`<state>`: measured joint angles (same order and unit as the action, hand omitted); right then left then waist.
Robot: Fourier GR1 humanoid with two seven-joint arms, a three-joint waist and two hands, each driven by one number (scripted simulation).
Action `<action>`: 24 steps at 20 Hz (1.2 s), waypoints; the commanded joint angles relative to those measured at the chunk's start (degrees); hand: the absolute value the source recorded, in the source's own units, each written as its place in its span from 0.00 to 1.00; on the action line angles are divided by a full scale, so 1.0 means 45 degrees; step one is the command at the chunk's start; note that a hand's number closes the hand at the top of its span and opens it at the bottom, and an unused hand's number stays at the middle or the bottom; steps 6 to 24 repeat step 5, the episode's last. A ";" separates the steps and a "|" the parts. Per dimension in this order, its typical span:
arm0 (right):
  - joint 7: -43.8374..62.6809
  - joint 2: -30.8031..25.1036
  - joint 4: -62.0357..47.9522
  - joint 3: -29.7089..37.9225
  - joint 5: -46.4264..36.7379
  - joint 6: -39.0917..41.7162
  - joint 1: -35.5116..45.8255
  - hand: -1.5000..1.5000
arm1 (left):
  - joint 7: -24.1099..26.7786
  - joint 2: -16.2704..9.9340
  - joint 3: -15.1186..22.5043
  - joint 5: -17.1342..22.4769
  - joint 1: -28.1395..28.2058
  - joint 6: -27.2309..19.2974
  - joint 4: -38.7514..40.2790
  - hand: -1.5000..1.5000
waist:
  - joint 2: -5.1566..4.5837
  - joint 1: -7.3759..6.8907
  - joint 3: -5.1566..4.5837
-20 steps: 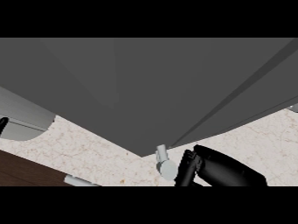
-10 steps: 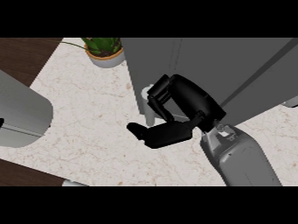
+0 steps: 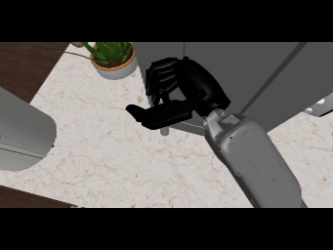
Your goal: Pick up the bottled water, place it into the cabinet and close the cabinet
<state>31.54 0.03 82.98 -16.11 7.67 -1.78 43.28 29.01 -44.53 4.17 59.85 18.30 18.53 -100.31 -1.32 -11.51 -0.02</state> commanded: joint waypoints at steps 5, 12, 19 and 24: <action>-0.1101 -0.0007 -0.2578 0.1395 0.0567 -0.2397 0.2280 0.00 | 0.0113 -0.0035 -0.0263 0.0094 0.0288 0.0288 -0.0010 0.00 | -0.0237 0.0047 -0.0023; -0.1101 -0.0007 -0.2578 0.1395 0.0567 -0.2397 0.2280 0.00 | 0.0113 -0.0035 -0.0263 0.0094 0.0288 0.0288 -0.0010 0.00 | -0.0237 0.0047 -0.0023; -0.1101 -0.0007 -0.2578 0.1395 0.0567 -0.2397 0.2280 0.00 | 0.0113 -0.0035 -0.0263 0.0094 0.0288 0.0288 -0.0010 0.00 | -0.0237 0.0047 -0.0023; -0.1101 -0.0007 -0.2578 0.1395 0.0567 -0.2397 0.2280 0.00 | 0.0113 -0.0035 -0.0263 0.0094 0.0288 0.0288 -0.0010 0.00 | -0.0237 0.0047 -0.0023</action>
